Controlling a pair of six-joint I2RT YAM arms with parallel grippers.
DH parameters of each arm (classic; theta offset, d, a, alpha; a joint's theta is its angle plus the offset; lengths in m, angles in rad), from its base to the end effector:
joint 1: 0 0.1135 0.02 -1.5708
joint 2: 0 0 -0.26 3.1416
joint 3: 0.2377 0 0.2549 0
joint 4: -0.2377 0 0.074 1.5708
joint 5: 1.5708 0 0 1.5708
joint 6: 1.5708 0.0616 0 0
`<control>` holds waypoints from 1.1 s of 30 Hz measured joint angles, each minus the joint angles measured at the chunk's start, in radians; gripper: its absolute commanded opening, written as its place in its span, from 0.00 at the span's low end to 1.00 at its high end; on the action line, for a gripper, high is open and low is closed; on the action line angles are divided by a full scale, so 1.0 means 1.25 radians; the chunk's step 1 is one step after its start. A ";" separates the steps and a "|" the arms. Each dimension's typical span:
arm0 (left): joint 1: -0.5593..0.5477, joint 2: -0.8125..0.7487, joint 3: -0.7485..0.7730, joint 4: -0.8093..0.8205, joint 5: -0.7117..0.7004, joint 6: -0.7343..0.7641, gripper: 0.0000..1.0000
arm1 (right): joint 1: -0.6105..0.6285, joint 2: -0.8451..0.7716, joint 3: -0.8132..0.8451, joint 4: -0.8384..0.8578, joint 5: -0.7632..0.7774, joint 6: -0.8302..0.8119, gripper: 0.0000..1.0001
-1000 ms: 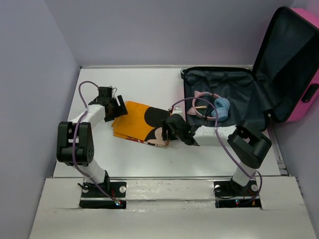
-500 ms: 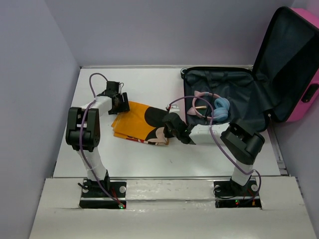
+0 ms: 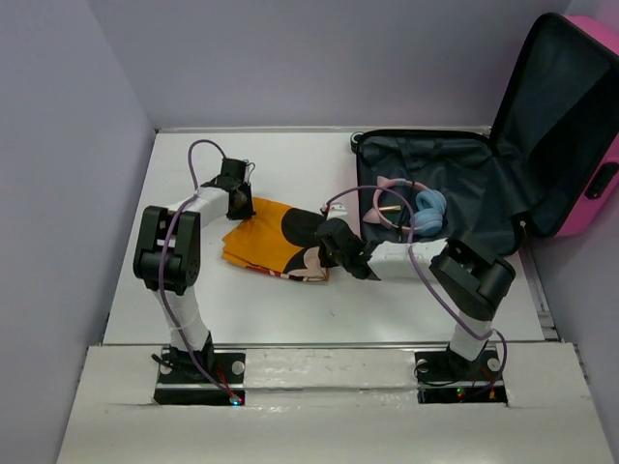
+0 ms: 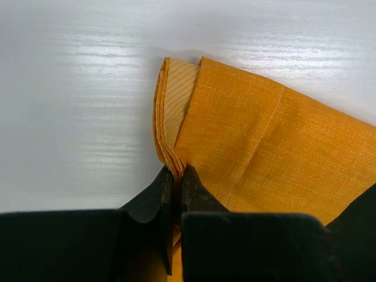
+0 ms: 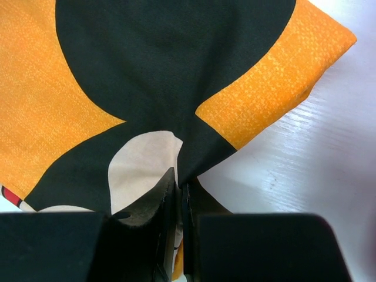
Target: Pack the luggage
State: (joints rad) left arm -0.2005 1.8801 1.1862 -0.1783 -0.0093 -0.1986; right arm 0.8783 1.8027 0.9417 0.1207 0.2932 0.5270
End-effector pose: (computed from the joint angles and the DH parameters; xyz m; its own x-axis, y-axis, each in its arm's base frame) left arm 0.4070 -0.0821 0.1450 -0.7738 -0.0441 -0.6319 0.0415 0.9919 -0.1199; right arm 0.2594 0.2849 0.1281 -0.6743 -0.0587 -0.7361 -0.3025 0.9313 0.2028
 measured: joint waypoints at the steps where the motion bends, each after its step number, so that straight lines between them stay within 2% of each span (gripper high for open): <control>1: 0.000 -0.004 -0.001 -0.002 0.004 -0.001 0.06 | 0.000 -0.004 0.000 -0.005 0.000 -0.004 0.08; 4: -0.002 -0.040 -0.028 -0.018 0.020 -0.009 0.06 | 0.000 -0.032 0.005 -0.029 -0.001 -0.028 0.07; 9: -0.008 -0.205 -0.075 -0.062 0.049 -0.041 0.06 | 0.000 -0.096 0.085 -0.060 0.001 -0.085 0.07; 12: -0.012 -0.327 -0.075 -0.045 0.079 -0.074 0.06 | -0.005 -0.132 0.169 -0.084 0.016 -0.123 0.07; 16: -0.016 -0.392 -0.062 0.000 0.134 -0.129 0.06 | -0.043 -0.201 0.235 -0.113 0.043 -0.172 0.07; 21: -0.092 -0.316 0.052 0.036 0.176 -0.204 0.06 | -0.195 -0.317 0.240 -0.182 0.078 -0.216 0.07; 23: -0.149 -0.235 0.155 0.050 0.193 -0.234 0.06 | -0.285 -0.367 0.245 -0.222 0.094 -0.232 0.07; 25: -0.216 -0.110 0.309 0.089 0.215 -0.265 0.06 | -0.374 -0.404 0.250 -0.246 0.101 -0.241 0.07; 26: -0.244 -0.046 0.399 0.096 0.226 -0.277 0.10 | -0.421 -0.422 0.250 -0.259 0.104 -0.243 0.07; 27: -0.265 0.005 0.459 0.114 0.234 -0.287 0.20 | -0.453 -0.437 0.250 -0.267 0.106 -0.244 0.07; 28: -0.294 0.084 0.561 0.111 0.245 -0.300 0.34 | -0.491 -0.448 0.248 -0.275 0.106 -0.243 0.10; 29: -0.314 0.157 0.663 0.113 0.252 -0.313 0.65 | -0.526 -0.460 0.241 -0.278 0.105 -0.241 0.13; 31: -0.345 0.284 0.817 0.110 0.266 -0.328 0.93 | -0.596 -0.476 0.212 -0.285 0.103 -0.233 0.53; 32: -0.355 0.327 0.876 0.094 0.276 -0.343 0.99 | -0.612 -0.475 0.201 -0.285 0.110 -0.226 0.72; 33: -0.367 0.375 0.926 0.087 0.277 -0.341 0.99 | -0.634 -0.467 0.185 -0.292 0.117 -0.215 0.87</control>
State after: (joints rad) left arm -0.6598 2.3493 2.3432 -0.0700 0.3374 -0.6254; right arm 0.0860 1.2190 1.1732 -0.2443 0.4397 0.2588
